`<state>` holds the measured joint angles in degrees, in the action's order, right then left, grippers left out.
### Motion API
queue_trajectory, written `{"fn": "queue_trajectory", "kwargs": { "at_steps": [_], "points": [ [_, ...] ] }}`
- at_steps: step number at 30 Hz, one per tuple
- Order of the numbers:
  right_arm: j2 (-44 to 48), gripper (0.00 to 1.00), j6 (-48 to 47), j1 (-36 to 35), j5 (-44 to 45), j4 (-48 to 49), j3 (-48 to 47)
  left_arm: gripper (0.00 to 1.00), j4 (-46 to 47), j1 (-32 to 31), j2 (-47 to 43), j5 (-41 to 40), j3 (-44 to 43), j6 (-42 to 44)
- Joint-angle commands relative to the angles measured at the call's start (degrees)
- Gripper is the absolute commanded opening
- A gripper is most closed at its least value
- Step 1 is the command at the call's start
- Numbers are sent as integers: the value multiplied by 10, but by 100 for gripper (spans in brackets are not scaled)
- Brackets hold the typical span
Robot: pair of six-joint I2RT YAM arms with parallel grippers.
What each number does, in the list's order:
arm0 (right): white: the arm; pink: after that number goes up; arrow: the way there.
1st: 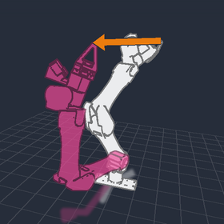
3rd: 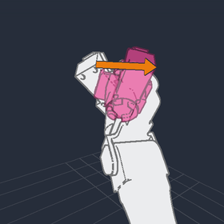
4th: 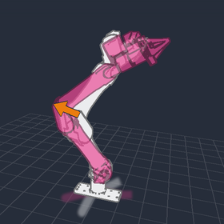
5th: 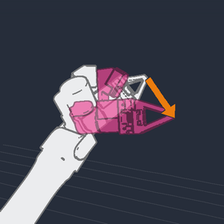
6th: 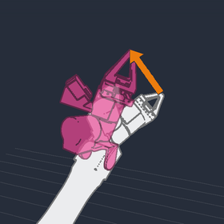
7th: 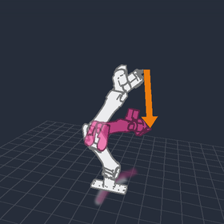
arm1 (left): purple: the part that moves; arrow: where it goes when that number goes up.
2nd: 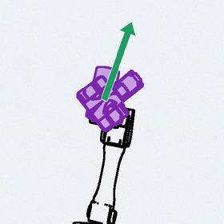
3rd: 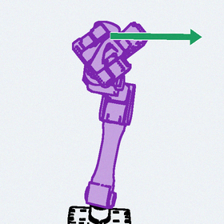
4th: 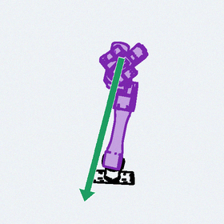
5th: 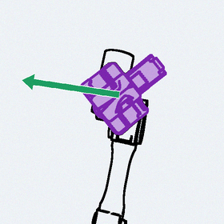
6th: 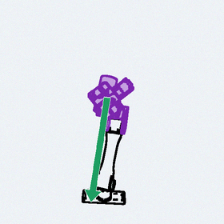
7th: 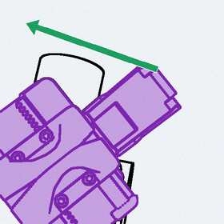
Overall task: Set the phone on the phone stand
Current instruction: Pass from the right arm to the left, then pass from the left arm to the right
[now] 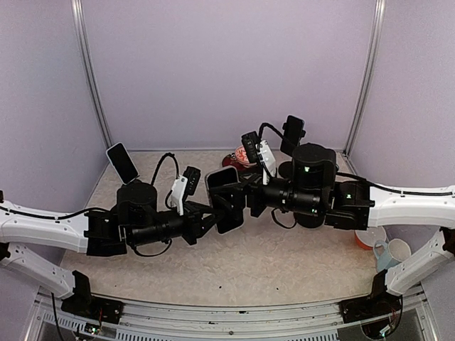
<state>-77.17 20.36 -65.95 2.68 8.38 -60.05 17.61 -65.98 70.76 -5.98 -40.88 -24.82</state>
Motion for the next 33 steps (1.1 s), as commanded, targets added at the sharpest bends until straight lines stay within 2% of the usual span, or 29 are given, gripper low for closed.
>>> {"fn": "queue_trajectory", "kwargs": {
  "at_steps": [1,9,16,23,26,33],
  "points": [
    [32,100,-18,-9,-52,36,8,0,35,7,-24,-9,6,7],
    [83,100,-53,7,-93,23,31,0,40,6,-58,9,23,28],
    [112,100,-109,24,-210,-19,87,0,61,6,-106,85,47,60],
    [116,99,-120,26,-291,19,133,0,77,6,-133,165,59,79],
    [102,95,-127,27,-356,35,139,0,79,6,-138,190,58,86],
    [39,75,-132,27,-451,38,118,0,97,7,-149,220,66,95]
  ]
}}
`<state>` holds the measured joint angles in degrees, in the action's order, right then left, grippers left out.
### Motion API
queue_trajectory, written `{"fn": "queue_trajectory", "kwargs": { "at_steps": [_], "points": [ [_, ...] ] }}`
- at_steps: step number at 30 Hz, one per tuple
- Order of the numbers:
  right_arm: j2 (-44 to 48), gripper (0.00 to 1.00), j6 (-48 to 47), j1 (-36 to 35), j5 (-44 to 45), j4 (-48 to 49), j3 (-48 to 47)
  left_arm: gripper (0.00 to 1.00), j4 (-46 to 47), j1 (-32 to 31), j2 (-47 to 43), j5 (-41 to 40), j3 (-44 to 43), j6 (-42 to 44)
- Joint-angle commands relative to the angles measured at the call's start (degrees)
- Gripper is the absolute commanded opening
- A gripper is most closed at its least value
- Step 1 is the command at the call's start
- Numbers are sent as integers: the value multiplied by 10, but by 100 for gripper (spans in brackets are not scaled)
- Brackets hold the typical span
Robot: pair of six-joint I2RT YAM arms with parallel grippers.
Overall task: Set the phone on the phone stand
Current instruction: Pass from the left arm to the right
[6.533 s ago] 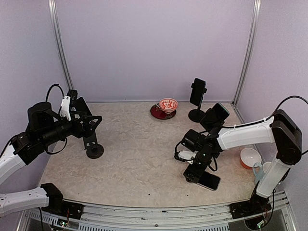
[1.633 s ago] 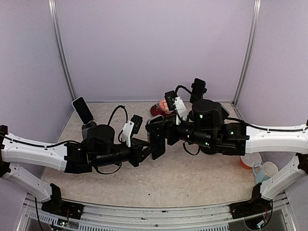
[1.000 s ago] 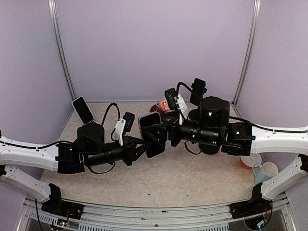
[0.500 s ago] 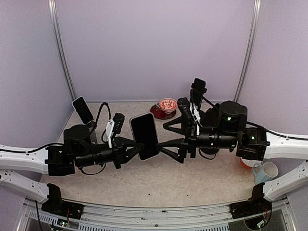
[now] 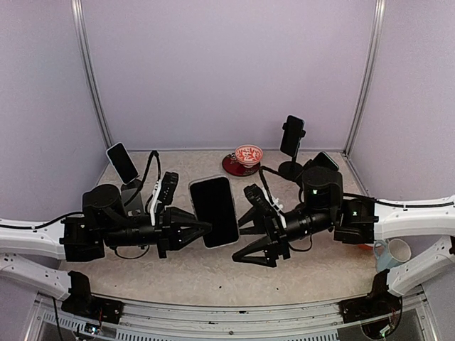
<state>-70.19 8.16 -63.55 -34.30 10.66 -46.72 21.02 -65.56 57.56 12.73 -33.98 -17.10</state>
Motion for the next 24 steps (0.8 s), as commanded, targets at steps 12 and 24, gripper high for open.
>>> {"fn": "queue_trajectory", "kwargs": {
  "at_steps": [12,24],
  "points": [
    [-57,46,-3,3,-97,63,-19,0,72,3,-37,22,16,24],
    [-79,31,30,2,-144,126,-20,0,71,10,-44,23,24,23]
  ]
}}
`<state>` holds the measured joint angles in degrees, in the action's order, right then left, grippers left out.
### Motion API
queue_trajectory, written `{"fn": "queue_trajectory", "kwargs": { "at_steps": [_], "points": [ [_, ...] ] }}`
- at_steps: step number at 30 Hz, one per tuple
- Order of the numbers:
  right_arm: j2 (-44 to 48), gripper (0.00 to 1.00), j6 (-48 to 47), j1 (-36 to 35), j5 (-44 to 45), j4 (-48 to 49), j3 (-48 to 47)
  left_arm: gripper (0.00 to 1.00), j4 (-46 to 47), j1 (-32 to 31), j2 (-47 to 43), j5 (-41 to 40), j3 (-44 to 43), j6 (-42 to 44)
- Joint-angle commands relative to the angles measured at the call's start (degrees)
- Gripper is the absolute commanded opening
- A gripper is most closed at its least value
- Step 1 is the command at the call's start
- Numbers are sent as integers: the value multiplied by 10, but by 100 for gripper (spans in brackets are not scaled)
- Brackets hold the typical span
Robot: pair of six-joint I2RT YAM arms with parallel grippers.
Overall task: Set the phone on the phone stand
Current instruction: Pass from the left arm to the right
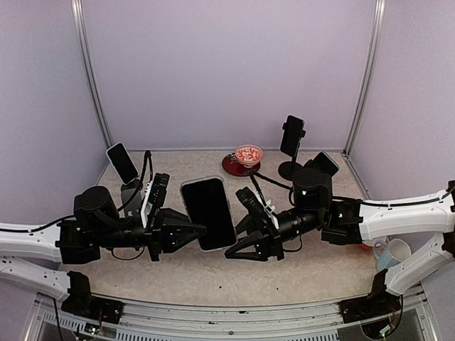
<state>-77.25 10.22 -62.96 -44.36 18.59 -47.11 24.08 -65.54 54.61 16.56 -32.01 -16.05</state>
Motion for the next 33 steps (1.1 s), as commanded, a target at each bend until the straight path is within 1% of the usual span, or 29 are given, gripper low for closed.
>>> {"fn": "queue_trajectory", "kwargs": {
  "at_steps": [1,4,5,8,10,11,12,14,15,16,18,19,20,23,26,28,30,33],
  "points": [
    [-11,26,9,-3,-44,49,-18,0,38,10,-16,-16,6,13],
    [-24,2,21,-3,-45,58,-23,0,30,12,-20,-24,9,15],
    [-28,0,24,-4,-49,60,-24,0,29,13,-22,-25,8,13],
    [-41,0,20,-3,-54,50,-35,1,26,15,-27,-25,9,10],
    [-47,0,17,-3,-50,42,-41,8,19,16,-31,-28,11,14],
    [-49,0,17,-3,-49,42,-42,14,15,17,-32,-31,10,15],
    [-51,0,23,-4,-50,45,-42,24,10,19,-35,-32,9,15],
    [-54,0,23,-3,-55,44,-42,49,-2,25,-42,-33,3,16],
    [-55,0,18,-3,-54,36,-42,59,-13,28,-48,-34,-1,20],
    [-55,0,13,-4,-53,27,-43,66,-30,33,-55,-36,-8,27],
    [-56,0,6,-3,-47,16,-42,77,-66,43,-71,-49,-20,41],
    [-57,0,9,-3,-45,17,-40,80,-85,52,-80,-53,-25,45],
    [-57,0,12,-4,-47,21,-37,83,-97,63,-89,-53,-29,47],
    [-58,0,12,-3,-49,16,-33,85,-120,102,-110,-24,-41,41],
    [-63,0,-1,-4,-35,-4,-39,85,-138,123,-117,14,-50,41],
    [-68,0,2,-3,-30,-5,-42,85,-156,128,-108,21,-61,42],
    [-74,0,5,-4,-35,-6,-46,84,-173,129,-94,31,-73,45],
    [-83,0,-6,-4,-31,-23,-57,77,-182,129,-77,55,-82,47]
  ]
}}
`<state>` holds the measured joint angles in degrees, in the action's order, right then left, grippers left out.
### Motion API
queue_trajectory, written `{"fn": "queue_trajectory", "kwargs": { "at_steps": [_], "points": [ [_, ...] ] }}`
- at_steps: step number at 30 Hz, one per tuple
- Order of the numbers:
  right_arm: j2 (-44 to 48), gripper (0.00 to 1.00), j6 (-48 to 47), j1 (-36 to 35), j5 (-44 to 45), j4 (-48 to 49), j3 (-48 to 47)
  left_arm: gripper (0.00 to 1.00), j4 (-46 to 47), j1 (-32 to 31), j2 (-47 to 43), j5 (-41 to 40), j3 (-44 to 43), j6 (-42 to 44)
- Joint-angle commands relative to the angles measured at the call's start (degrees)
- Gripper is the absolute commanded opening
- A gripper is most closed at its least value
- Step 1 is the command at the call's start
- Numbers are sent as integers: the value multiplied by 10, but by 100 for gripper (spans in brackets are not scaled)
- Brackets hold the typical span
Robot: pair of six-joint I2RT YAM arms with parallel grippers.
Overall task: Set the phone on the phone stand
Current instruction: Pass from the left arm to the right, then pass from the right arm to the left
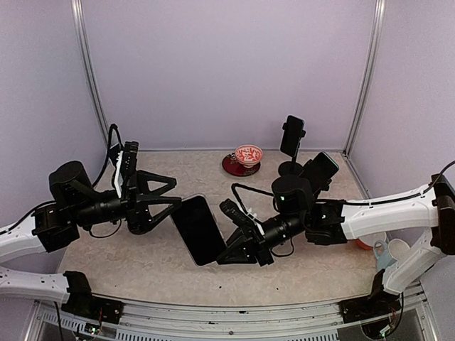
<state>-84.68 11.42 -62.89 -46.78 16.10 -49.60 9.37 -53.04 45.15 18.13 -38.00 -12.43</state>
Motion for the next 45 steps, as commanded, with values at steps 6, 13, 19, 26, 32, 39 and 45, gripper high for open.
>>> {"fn": "queue_trajectory", "kwargs": {
  "at_steps": [6,13,19,26,32,39,45],
  "points": [
    [-15,0,-22,-4,-6,-14,-45,63,-60,5,39,51,-44,17],
    [-22,0,-39,-5,13,-49,-59,45,-127,8,67,62,-90,38],
    [-15,0,-47,-4,32,-59,-56,11,-163,10,78,65,-106,50],
    [-11,6,-56,-4,84,-79,-56,0,-188,12,67,18,-116,51],
    [-9,51,-59,0,149,-101,-55,0,-232,13,49,-106,-127,83],
    [18,100,-31,33,182,-97,-13,7,-275,17,10,-161,-135,132],
    [38,100,-20,46,188,-84,19,2,-325,41,8,-213,-154,200]
  ]
}}
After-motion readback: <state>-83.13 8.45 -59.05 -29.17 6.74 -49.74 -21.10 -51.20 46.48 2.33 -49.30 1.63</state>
